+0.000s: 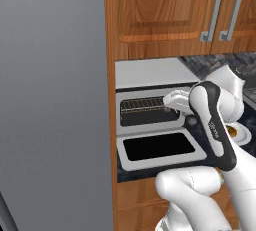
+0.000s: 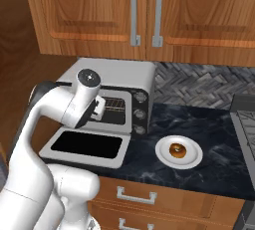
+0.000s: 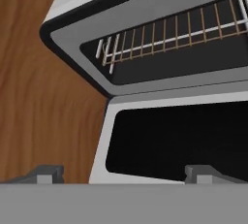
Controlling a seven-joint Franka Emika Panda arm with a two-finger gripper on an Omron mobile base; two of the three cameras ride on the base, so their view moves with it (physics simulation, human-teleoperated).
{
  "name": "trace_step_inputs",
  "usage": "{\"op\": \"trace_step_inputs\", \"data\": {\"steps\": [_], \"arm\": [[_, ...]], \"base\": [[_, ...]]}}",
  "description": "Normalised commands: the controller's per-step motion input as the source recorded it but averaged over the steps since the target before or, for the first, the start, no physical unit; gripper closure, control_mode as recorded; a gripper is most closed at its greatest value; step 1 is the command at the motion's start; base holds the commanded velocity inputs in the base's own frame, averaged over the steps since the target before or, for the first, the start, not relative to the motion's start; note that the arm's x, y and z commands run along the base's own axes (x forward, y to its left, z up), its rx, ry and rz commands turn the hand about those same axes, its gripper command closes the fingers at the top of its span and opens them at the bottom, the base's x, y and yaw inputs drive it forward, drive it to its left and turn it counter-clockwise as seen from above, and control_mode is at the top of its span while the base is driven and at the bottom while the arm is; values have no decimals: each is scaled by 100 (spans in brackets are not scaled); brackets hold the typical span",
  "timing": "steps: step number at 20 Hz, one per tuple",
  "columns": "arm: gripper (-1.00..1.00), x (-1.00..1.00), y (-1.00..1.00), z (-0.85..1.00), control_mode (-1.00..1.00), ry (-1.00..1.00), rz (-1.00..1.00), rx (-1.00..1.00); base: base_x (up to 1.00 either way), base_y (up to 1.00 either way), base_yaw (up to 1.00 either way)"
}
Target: Pick up the bagel from the plate, place it on the toaster oven rack, close the door, and set the timer.
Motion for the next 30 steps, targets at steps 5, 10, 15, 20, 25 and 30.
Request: {"op": "trace_step_inputs", "data": {"steps": [5,10,15,20,25,30], "arm": [[-100,9,-3,-19,-100,-6,-2,4],[-100,26,-9,-10,-100,-2,-1,6],[-100,36,-7,-8,-100,0,0,9],[-100,34,0,-12,-100,0,0,9],[-100,31,0,-15,-100,0,0,8],[-100,30,0,-20,-100,0,0,6]], "base": [[0,0,0],[0,0,0],[0,0,0],[0,0,0],[0,0,0],[0,0,0]]}}
